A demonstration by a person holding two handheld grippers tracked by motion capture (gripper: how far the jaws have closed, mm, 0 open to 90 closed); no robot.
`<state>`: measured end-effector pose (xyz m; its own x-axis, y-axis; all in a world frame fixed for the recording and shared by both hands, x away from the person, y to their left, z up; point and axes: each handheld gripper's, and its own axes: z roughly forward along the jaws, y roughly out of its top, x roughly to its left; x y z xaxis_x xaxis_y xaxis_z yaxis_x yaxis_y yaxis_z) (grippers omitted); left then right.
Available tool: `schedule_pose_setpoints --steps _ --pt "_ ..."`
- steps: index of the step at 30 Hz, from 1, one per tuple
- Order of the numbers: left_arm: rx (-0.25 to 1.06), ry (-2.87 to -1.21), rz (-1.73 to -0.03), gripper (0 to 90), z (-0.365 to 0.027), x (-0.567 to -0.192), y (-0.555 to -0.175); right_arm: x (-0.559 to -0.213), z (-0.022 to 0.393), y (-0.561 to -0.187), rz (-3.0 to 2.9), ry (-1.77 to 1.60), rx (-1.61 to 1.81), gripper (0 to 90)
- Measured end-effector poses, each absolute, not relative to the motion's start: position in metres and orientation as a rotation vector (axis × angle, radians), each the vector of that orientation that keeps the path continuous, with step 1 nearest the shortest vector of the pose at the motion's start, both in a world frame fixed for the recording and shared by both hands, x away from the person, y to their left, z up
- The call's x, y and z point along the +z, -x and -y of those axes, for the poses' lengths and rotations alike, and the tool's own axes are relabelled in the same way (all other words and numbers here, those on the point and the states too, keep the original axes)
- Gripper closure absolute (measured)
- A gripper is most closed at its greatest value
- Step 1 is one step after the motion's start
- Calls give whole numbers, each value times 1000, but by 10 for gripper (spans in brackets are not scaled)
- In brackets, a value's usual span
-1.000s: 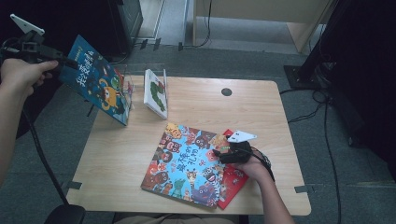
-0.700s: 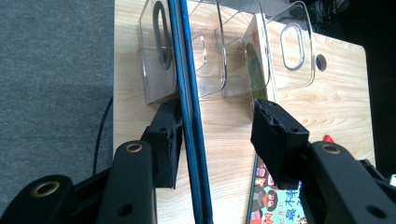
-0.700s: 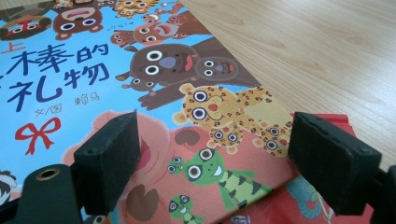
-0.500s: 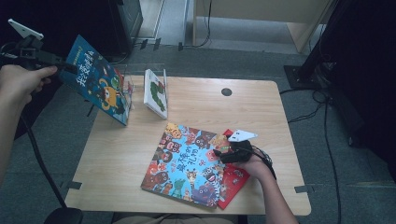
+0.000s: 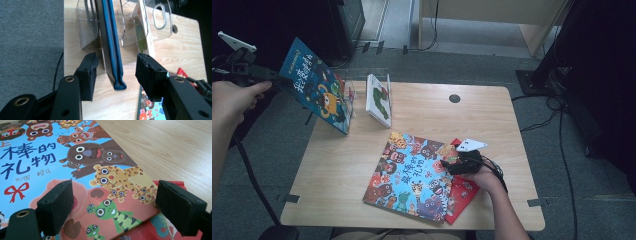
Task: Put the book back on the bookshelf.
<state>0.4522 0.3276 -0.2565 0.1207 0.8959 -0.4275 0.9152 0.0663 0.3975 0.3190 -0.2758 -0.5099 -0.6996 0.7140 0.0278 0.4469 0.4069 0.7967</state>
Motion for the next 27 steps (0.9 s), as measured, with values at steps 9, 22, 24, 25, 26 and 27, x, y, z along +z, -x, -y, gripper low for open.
schedule_pose_setpoints --steps 9,22,24,25,26,27 --pt "-53 -1780 -1723 517 -328 -266 -435 -510 276 -320 -2350 -1004 1187 149" --pt "-38 -1776 -1701 518 -326 -287 -413 -510 277 -320 -2354 -999 1189 150" --pt "-40 -1780 -1689 517 -324 -291 -409 -510 277 -320 -2353 -998 1188 152" --pt "-33 -1785 -1685 517 -322 -292 -407 -510 277 -320 -2352 -1004 1189 155" --pt "-28 -1787 -1683 518 -320 -293 -405 -510 277 -320 -2352 -1010 1188 155" --pt "-28 -1794 -1674 517 -319 -295 -403 -510 277 -320 -2351 -1012 1188 155"
